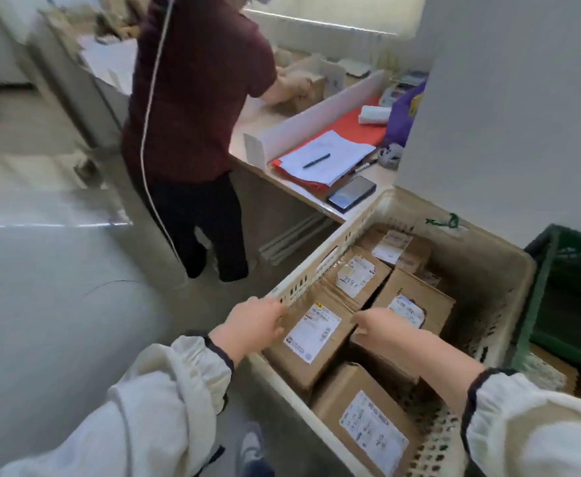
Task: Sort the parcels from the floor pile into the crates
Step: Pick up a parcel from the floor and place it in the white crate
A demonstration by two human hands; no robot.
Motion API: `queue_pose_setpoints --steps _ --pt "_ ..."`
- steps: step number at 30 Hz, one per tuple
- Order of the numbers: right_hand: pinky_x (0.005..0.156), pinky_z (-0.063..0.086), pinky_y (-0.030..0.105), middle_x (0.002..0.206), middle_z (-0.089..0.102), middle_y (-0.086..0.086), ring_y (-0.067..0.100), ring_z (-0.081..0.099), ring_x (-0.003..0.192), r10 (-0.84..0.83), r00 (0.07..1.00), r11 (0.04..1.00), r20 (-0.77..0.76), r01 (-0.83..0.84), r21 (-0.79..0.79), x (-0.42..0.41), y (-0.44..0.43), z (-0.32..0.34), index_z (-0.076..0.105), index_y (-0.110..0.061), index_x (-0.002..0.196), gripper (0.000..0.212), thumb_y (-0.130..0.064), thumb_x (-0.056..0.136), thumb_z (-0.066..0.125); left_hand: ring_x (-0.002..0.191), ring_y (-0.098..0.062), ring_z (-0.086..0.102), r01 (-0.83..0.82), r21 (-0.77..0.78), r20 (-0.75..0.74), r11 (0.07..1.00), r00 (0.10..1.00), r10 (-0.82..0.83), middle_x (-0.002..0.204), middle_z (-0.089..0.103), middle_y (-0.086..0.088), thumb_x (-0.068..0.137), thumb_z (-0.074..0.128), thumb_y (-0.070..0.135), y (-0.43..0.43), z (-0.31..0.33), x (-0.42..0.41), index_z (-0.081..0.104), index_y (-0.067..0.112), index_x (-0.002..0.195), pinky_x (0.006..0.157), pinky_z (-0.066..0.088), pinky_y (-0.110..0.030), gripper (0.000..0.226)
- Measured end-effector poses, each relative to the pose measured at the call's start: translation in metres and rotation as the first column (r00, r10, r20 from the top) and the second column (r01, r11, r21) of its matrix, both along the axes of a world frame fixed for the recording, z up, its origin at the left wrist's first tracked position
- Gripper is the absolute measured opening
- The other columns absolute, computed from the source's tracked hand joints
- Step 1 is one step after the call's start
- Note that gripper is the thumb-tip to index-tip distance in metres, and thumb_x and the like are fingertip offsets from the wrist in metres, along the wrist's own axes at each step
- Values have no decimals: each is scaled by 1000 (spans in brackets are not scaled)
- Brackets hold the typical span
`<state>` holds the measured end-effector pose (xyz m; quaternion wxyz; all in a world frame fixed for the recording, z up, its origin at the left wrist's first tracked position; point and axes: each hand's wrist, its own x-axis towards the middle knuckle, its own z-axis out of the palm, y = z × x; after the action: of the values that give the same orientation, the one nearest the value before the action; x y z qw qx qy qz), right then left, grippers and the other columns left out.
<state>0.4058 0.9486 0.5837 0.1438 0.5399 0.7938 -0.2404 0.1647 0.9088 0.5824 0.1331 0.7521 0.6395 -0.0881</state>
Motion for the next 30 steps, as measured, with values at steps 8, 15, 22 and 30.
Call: queue_pose_setpoints --steps 8,15,22,30 --pt "81 50 31 111 64 0 25 60 106 442 896 895 55 -444 48 -136 -38 22 61 -22 108 25 -29 91 44 119 -29 48 -482 -17 18 876 876 482 127 53 -7 92 49 39 -145 22 -95 46 21 133 94 44 -40 45" --pt "87 46 27 118 60 -2 21 55 116 721 690 688 65 -724 55 -277 -149 26 60 -28 115 29 -38 91 49 117 -33 52 -746 -31 -35 666 666 745 125 54 -13 93 50 38 -312 25 -169 50 17 129 89 43 -36 42" --pt "75 42 26 109 61 9 25 58 100 877 473 475 80 -880 -1 -395 -318 11 60 -15 109 30 -33 90 47 117 -32 53 -915 -68 -34 398 401 916 128 53 -11 93 48 42 -530 19 -214 50 18 128 93 45 -39 42" --pt "100 40 28 138 50 3 23 49 125 987 150 146 -48 -986 -79 -496 -581 -5 51 -24 132 43 -40 92 50 119 -31 51 -991 -124 -71 -47 -38 997 128 53 -12 94 49 37 -788 9 -214 51 14 129 96 44 -38 42"
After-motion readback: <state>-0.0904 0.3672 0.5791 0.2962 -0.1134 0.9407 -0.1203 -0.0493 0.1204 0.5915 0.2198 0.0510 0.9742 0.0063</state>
